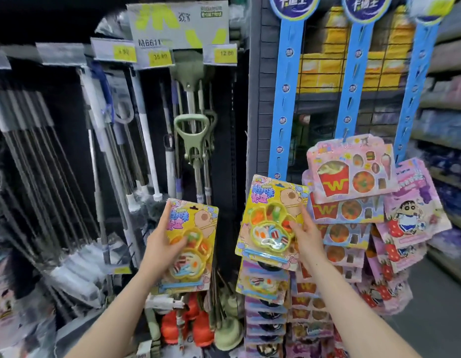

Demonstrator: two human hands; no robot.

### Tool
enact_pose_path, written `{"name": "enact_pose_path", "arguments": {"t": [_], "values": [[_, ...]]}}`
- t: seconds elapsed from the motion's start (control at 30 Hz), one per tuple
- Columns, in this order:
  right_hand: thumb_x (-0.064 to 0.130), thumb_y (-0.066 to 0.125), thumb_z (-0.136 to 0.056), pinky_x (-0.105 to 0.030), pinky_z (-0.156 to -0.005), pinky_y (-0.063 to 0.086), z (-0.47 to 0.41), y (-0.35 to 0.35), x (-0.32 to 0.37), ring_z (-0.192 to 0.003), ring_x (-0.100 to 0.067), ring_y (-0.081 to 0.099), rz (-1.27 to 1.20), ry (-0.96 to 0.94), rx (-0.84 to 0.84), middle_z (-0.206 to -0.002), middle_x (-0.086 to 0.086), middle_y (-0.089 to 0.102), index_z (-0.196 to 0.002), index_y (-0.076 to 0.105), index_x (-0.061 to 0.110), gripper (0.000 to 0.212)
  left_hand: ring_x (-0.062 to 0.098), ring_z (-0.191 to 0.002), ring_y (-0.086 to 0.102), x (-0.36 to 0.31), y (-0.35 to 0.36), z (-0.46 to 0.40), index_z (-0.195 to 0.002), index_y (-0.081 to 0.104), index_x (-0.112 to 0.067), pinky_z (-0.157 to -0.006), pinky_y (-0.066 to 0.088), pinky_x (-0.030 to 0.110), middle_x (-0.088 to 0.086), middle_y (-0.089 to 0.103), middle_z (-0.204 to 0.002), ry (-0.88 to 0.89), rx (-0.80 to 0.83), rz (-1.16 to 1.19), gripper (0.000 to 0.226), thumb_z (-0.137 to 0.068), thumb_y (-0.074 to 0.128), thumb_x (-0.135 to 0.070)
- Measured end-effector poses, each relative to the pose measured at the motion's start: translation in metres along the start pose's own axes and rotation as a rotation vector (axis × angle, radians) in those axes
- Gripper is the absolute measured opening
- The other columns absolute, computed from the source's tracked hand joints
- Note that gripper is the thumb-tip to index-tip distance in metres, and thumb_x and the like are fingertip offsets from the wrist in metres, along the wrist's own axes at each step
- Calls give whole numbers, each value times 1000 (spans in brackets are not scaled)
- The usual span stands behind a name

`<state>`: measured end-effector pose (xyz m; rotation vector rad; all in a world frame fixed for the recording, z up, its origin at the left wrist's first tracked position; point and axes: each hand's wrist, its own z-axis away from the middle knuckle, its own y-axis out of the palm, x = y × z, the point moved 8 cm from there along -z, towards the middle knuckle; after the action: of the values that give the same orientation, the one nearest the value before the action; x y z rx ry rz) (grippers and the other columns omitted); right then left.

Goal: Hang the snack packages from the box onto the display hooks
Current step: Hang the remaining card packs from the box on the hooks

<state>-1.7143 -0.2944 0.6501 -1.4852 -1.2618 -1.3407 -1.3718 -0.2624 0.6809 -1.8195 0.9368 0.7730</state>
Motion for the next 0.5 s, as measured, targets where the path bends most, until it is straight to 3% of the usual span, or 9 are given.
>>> {"name": "enact_pose_path", "arguments": {"t": [0.13,0.27,0.33,0.43,0.5], "values": [[19,44,-96,-35,-84,53,-17,8,-6,-109,-14,57,-50,38,-9,-135,3,46,-139,35,36,47,2,-74,67,5,10,-20,-146,9,-43,-58,52,12,-14,66,-88,16,35,6,95,-80,72,-16],[18,40,-98,-27,-76,55,-25,14,-11,-94,-2,58,-59,66,13,-121,11,52,-139,34,35,45,15,-82,69,13,18,-32,-144,10,-47,-73,58,33,-13,67,-89,18,34,11,95,-78,73,-19],[17,39,-98,-22,-68,56,-25,15,-15,-87,2,59,-67,85,22,-111,17,55,-139,35,36,45,18,-84,70,16,23,-34,-145,10,-47,-75,58,36,-13,67,-91,18,48,4,96,-78,73,-20],[18,38,-98,-15,-67,52,-20,20,-20,-95,1,56,-14,90,52,-129,15,49,-139,36,31,43,26,-82,69,18,26,-35,-145,9,-47,-73,59,39,-10,66,-85,29,54,-5,96,-78,73,-20],[18,38,-98,-17,-76,50,-17,21,-26,-105,-4,53,-2,91,45,-142,9,41,-140,36,30,43,21,-81,69,18,29,-35,-145,8,-47,-75,58,39,-15,63,-88,37,59,-8,96,-79,72,-17]]}}
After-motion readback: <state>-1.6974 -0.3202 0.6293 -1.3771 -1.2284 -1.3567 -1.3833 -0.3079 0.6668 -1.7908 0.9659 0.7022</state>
